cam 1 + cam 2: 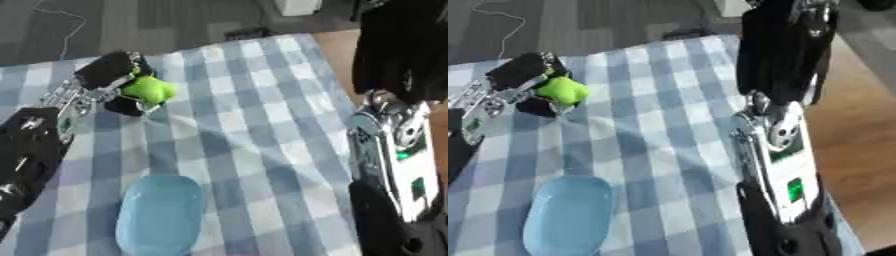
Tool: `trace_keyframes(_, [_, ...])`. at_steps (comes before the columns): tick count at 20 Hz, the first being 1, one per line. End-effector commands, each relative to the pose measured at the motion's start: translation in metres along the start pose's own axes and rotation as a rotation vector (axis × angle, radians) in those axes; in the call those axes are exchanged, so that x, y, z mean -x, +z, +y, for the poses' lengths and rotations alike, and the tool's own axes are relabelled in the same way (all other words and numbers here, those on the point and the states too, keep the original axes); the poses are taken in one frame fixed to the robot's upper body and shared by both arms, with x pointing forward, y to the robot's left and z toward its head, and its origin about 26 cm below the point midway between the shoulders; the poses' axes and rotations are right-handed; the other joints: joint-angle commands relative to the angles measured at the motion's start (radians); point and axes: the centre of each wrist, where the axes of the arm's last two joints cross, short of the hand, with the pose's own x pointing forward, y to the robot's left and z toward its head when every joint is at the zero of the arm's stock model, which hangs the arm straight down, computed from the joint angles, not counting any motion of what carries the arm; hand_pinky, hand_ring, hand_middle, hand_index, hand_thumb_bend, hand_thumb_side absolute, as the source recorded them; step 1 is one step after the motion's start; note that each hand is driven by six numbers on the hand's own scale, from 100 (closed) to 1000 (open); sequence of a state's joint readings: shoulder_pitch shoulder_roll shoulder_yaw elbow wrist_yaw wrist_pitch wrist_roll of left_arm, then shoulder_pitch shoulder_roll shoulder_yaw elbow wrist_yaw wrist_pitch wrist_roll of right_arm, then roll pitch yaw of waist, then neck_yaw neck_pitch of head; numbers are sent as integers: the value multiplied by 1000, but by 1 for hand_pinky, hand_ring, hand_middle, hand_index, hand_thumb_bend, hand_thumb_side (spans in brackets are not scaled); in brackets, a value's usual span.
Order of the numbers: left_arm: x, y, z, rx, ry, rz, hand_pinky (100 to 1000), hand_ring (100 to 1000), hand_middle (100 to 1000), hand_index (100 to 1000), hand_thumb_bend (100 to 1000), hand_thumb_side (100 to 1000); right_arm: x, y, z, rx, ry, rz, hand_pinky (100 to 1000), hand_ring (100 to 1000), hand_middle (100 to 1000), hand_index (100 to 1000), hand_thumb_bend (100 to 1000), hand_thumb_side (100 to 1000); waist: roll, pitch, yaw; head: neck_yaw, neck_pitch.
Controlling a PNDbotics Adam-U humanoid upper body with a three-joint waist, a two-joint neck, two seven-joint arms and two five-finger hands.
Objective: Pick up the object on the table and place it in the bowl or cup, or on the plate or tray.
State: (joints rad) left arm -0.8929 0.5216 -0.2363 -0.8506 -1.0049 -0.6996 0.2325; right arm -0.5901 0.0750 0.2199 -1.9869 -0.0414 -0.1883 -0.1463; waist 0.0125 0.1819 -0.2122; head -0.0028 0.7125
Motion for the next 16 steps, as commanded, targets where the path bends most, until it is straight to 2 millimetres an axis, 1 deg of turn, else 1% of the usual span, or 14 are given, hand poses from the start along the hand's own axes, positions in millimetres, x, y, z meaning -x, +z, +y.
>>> trace_keyframes(1, [1, -10, 39, -90, -47, -25, 100, 100, 100, 205, 100, 642, -5, -4, -2, -10, 16, -20, 348, 419, 845, 1000, 100, 826, 4, -26, 6, -18, -3])
trace_keyframes(4, [-9, -14, 57, -127, -35, -44, 100, 100, 100, 205, 100, 638, -5, -3, -3, -12, 24, -18, 348, 419, 844, 1000, 100, 826, 9, -29, 10, -28, -12])
trace_keyframes(7, [-19, -13, 69, -100, -20, -77, 100, 100, 100, 203, 100, 635, -5, -3, -5, -14, 35, -15, 348, 419, 844, 1000, 100, 825, 12, -32, 15, -39, -20])
trace_keyframes(12, [-36, -8, 75, -49, 11, -142, 100, 100, 100, 204, 100, 632, -5, -2, -7, -14, 45, -11, 348, 419, 844, 1000, 100, 825, 15, -34, 18, -42, -25])
trace_keyframes(16, [-50, -3, 77, -22, 40, -204, 100, 100, 100, 203, 100, 633, -5, -2, -9, -3, 49, -17, 347, 419, 843, 1000, 100, 826, 16, -33, 18, -39, -22])
